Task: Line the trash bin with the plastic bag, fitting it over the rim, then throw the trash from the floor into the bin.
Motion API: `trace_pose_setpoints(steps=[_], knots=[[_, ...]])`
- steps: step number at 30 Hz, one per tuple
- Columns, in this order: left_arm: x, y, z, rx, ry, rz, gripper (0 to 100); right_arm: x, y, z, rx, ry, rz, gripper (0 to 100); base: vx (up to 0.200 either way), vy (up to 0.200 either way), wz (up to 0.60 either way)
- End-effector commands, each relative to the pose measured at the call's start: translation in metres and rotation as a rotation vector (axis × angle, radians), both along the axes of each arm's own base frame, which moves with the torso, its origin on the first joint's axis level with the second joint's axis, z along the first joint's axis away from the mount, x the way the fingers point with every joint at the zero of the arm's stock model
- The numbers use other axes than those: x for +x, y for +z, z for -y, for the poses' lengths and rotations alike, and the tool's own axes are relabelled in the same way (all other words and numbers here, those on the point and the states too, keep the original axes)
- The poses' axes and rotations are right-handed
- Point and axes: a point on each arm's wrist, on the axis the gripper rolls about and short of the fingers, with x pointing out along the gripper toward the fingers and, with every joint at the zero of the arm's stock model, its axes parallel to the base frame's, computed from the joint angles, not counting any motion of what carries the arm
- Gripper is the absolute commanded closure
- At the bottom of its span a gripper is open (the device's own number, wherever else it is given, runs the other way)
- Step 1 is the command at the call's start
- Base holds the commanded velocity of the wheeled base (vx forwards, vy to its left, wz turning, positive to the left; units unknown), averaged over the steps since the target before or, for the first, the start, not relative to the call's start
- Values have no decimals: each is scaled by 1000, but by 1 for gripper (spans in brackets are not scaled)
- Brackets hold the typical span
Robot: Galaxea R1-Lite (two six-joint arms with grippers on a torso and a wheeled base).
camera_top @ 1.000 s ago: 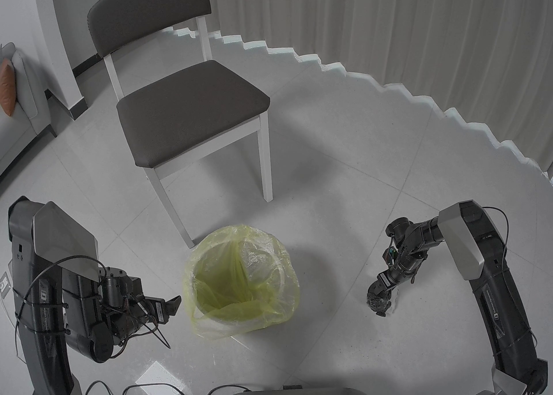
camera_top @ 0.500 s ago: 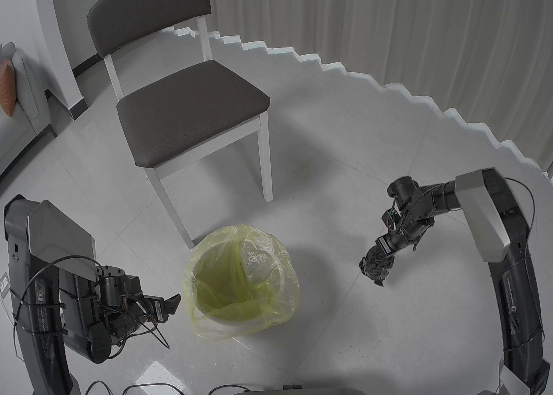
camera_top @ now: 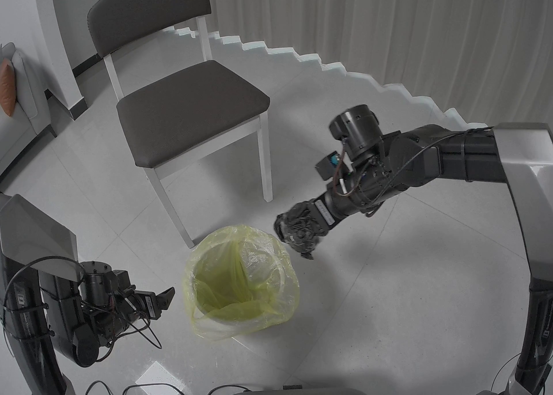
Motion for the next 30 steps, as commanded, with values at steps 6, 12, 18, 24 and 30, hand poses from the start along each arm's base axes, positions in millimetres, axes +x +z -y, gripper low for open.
trace_pose_setpoints(steps=[6,12,18,24,30], knots=[[-15,25,6,-26,-5,77,0,-26,-8,-64,83,121,82,100,0,0,0],[-14,24,7,-25,-7,74,0,-18,-40,-74,73,120,43,100,0,0,0],[-14,21,8,-28,-8,61,0,-25,-52,-94,99,157,50,100,0,0,0],[-15,22,9,-32,-9,60,0,-35,-74,-111,97,171,14,100,0,0,0],[-16,23,10,-33,-12,63,0,-49,-108,-121,44,201,-46,100,0,0,0]])
